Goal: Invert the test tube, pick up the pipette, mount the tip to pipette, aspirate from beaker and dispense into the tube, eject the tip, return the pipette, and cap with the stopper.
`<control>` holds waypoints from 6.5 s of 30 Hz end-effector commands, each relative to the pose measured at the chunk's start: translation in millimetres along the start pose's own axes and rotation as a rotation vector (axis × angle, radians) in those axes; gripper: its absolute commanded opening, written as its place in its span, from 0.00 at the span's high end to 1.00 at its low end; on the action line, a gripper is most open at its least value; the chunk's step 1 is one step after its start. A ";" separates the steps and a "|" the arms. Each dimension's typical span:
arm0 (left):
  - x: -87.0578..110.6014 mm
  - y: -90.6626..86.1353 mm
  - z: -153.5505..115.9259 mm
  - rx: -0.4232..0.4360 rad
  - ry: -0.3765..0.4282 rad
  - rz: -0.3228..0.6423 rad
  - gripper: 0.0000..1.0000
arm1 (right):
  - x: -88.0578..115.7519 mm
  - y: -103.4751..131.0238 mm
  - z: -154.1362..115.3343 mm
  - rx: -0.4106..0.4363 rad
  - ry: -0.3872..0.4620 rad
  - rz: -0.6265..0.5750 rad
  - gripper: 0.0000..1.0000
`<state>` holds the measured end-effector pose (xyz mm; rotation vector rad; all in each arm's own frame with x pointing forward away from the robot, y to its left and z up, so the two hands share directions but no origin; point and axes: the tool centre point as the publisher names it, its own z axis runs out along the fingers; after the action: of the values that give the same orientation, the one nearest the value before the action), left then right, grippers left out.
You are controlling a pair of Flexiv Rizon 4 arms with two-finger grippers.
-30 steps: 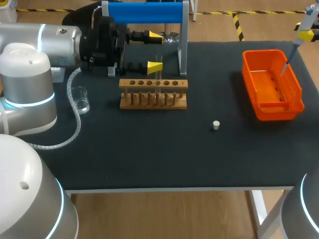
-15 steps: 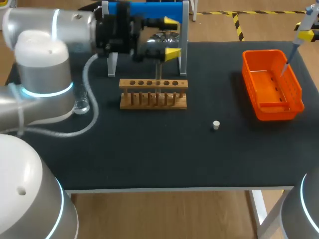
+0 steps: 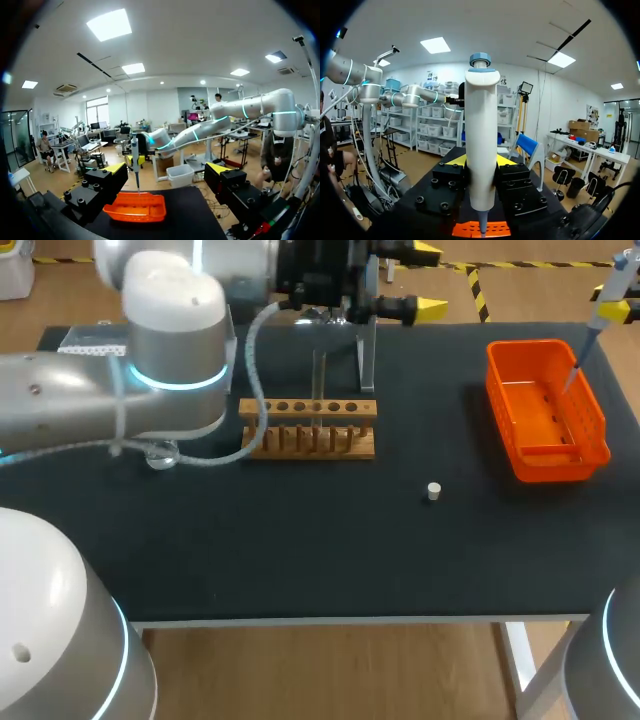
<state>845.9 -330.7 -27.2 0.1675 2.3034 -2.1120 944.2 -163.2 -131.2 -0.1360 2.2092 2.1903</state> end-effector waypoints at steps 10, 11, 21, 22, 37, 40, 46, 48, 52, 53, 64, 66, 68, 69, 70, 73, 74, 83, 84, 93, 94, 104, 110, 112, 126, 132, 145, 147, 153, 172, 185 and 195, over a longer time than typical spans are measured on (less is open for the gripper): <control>-4.6 -0.1 14.9 -0.001 0.002 -0.001 1.00 | -0.1 0.7 -0.5 0.003 0.001 0.000 1.00; -4.6 -0.1 14.9 -0.001 0.002 -0.001 1.00 | -0.1 0.7 -0.5 0.003 0.001 0.000 1.00; -4.6 -0.1 14.9 -0.001 0.002 -0.001 1.00 | -0.1 0.7 -0.5 0.003 0.001 0.000 1.00; -4.6 -0.1 14.9 -0.001 0.002 -0.001 1.00 | -0.1 0.7 -0.5 0.003 0.001 0.000 1.00; -15.3 -3.1 44.2 0.018 -0.009 -0.024 1.00 | -0.1 0.7 -0.5 0.003 0.001 0.000 1.00; -18.7 -4.6 52.2 0.023 -0.016 -0.021 1.00 | -0.1 0.7 -0.5 0.003 0.001 0.000 1.00; -25.6 -7.5 66.9 0.040 -0.048 -0.012 1.00 | -0.1 0.7 -0.5 0.003 0.001 0.000 1.00; -28.1 -8.3 71.8 0.043 -0.058 -0.009 1.00 | -0.1 0.7 -0.5 0.003 0.001 0.000 1.00; -36.4 -7.9 82.8 0.049 -0.072 -0.005 1.00 | -0.1 0.7 -0.5 0.003 0.001 0.000 1.00; -38.2 -8.1 84.9 0.049 -0.074 -0.003 1.00 | -0.1 0.7 -0.5 0.003 0.001 0.000 1.00; -61.6 -14.6 118.0 0.056 -0.067 0.017 1.00 | -0.1 0.7 -0.5 0.003 0.001 0.000 1.00; -64.4 -15.6 122.4 0.055 -0.060 0.020 1.00 | -0.1 0.7 -0.5 0.003 0.001 0.000 1.00; -66.9 -16.4 126.7 0.057 -0.054 0.022 1.00 | -0.1 0.7 -0.5 0.003 0.001 0.000 1.00; -68.1 -16.7 128.9 0.059 -0.047 0.021 1.00 | -0.1 0.7 -0.5 0.003 0.001 0.000 1.00; -69.1 -16.8 131.2 0.060 -0.039 0.019 1.00 | -0.1 0.7 -0.5 0.003 0.001 0.000 1.00; -71.7 -17.0 138.4 0.055 -0.025 0.015 1.00 | -0.1 0.7 -0.5 0.003 0.001 0.000 1.00; -72.3 -16.9 140.6 0.054 -0.022 0.014 1.00 | -0.1 0.7 -0.5 0.003 0.001 0.000 1.00; -77.4 -18.6 153.8 0.055 -0.012 0.013 1.00 | -0.1 0.7 -0.5 0.003 0.001 0.000 1.00; -78.1 -18.8 155.3 0.055 -0.012 0.014 1.00 | -0.1 0.7 -0.5 0.003 0.001 0.000 1.00; -86.5 -17.5 168.2 0.062 -0.008 0.010 1.00 | -0.1 0.7 -0.5 0.003 0.001 0.000 1.00; -87.1 -17.9 169.9 0.062 -0.009 0.012 1.00 | -0.1 0.7 -0.5 0.003 0.001 0.000 1.00; -90.6 -17.5 189.1 0.077 0.011 0.008 1.00 | -0.1 0.7 -0.5 0.003 0.001 0.000 1.00; -93.2 -16.6 204.7 0.088 0.040 -0.016 1.00 | -0.1 0.7 -0.5 0.003 0.001 0.000 1.00; -94.2 -15.8 210.5 0.083 0.046 -0.020 1.00 | -0.1 0.7 -0.5 0.003 0.001 0.000 1.00; -102.9 -9.2 228.8 0.079 0.064 -0.013 1.00 | -0.1 0.7 -0.5 0.003 0.001 0.000 1.00; -104.4 -10.5 231.7 0.073 0.055 0.018 1.00 | -0.1 0.7 -0.5 0.003 0.001 0.000 1.00; -104.4 -5.9 238.7 0.070 0.055 0.010 1.00 | -0.1 0.7 -0.5 0.003 0.001 0.000 1.00; -104.4 -4.8 237.8 0.071 0.050 0.005 1.00 | -0.1 0.7 -0.5 0.003 0.001 0.000 1.00; -103.9 -3.4 236.6 0.074 0.040 -0.001 1.00 | -0.1 0.7 -0.5 0.003 0.001 0.000 1.00; -102.7 -0.3 236.6 0.074 0.035 -0.010 1.00 | -0.1 0.7 -0.5 0.003 0.001 0.000 1.00; -106.5 4.1 238.7 0.069 0.031 -0.021 1.00 | -0.1 0.7 -0.5 0.003 0.001 0.000 1.00; -107.4 7.6 242.9 0.067 0.043 -0.032 1.00 | -0.1 0.7 -0.5 0.003 0.001 0.000 1.00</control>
<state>934.6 -576.1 -45.2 0.1748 2.2711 -2.2223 944.2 -163.4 -132.7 -0.1341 2.2100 2.1892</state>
